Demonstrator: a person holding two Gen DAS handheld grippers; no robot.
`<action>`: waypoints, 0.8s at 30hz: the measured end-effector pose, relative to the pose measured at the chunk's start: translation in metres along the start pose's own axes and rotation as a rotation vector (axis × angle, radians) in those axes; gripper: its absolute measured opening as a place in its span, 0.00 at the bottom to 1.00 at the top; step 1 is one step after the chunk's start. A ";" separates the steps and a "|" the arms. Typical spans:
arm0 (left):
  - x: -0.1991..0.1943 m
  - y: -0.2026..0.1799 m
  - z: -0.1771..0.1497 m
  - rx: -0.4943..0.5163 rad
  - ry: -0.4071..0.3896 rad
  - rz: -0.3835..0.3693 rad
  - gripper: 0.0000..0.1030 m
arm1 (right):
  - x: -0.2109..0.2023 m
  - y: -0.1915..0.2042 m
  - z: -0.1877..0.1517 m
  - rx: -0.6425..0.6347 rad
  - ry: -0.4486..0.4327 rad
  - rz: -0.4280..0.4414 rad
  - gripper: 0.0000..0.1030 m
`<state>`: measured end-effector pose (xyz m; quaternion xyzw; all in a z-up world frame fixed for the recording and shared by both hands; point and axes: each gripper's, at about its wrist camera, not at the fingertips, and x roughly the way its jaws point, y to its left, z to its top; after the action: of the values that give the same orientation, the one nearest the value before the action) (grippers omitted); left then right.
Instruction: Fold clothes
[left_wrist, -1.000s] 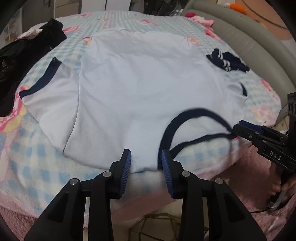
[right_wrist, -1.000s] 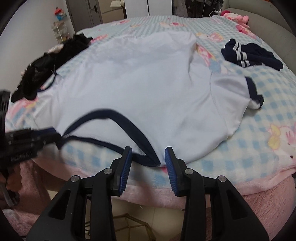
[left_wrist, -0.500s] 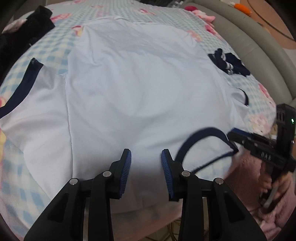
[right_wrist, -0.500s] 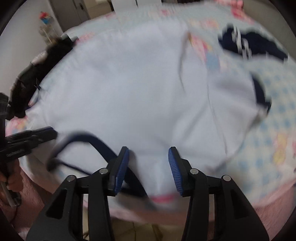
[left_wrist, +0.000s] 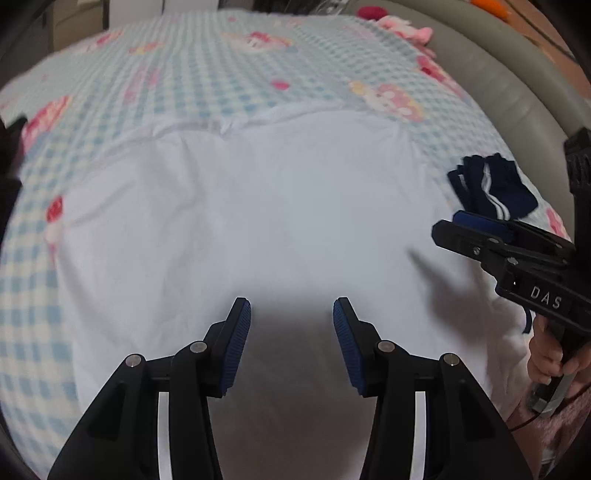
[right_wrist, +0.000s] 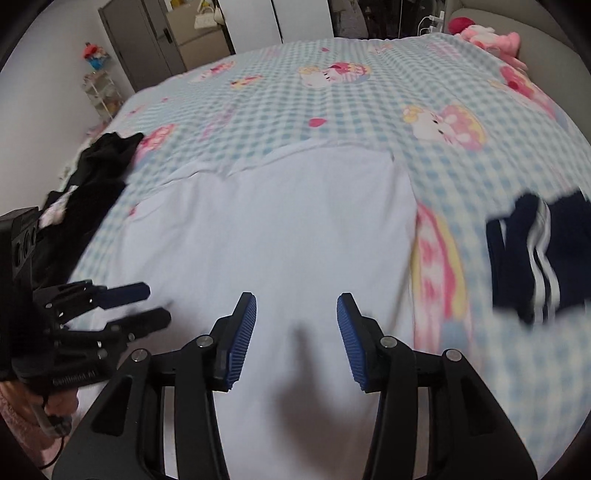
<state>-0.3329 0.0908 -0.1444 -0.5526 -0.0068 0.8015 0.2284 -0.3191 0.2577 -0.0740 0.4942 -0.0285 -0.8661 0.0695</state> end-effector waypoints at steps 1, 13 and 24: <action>0.009 0.001 -0.003 -0.017 0.045 0.011 0.47 | 0.007 0.000 0.001 -0.006 0.021 -0.024 0.45; -0.051 0.063 0.000 -0.335 0.180 0.046 0.47 | 0.006 -0.024 0.012 0.137 0.329 -0.067 0.45; -0.050 0.207 0.059 -0.589 0.037 0.084 0.42 | 0.050 -0.096 0.124 0.242 0.221 -0.197 0.45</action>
<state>-0.4457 -0.0987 -0.1320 -0.6092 -0.2119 0.7638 0.0248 -0.4594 0.3428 -0.0646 0.5914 -0.0761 -0.7995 -0.0731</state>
